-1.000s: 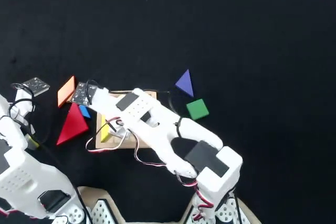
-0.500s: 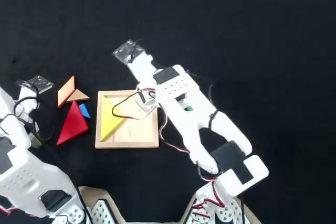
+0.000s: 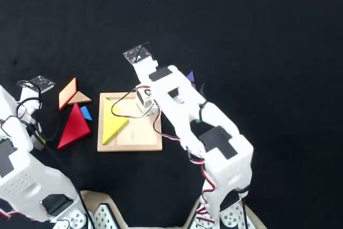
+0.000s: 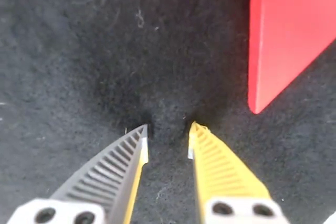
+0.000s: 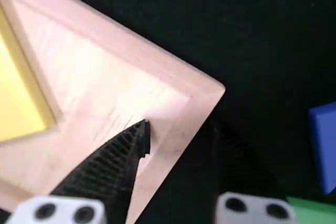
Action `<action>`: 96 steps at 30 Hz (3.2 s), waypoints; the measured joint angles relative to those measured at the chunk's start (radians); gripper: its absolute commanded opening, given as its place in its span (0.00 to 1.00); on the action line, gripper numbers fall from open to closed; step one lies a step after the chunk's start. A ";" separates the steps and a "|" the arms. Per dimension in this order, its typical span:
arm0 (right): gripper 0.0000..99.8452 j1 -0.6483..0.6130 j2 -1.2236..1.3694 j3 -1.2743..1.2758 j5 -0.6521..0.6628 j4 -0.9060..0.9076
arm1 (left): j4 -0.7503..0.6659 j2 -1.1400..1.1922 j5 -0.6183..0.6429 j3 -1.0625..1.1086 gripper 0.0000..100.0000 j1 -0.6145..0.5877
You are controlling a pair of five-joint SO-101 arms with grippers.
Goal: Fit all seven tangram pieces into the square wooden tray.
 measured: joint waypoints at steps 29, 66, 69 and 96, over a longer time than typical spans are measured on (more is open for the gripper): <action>0.02 0.178 0.009 -0.018 -0.057 -0.002 | 0.132 -0.166 0.144 0.015 0.14 0.130; 0.01 0.175 -0.299 0.161 0.212 -0.103 | -0.063 -0.634 0.264 0.431 0.29 0.390; 0.01 0.124 -0.259 0.161 0.212 -0.107 | -0.109 -0.634 0.264 0.468 0.29 0.385; 0.01 0.124 -0.080 0.075 0.224 -0.100 | -0.181 -0.638 0.560 0.419 0.36 0.419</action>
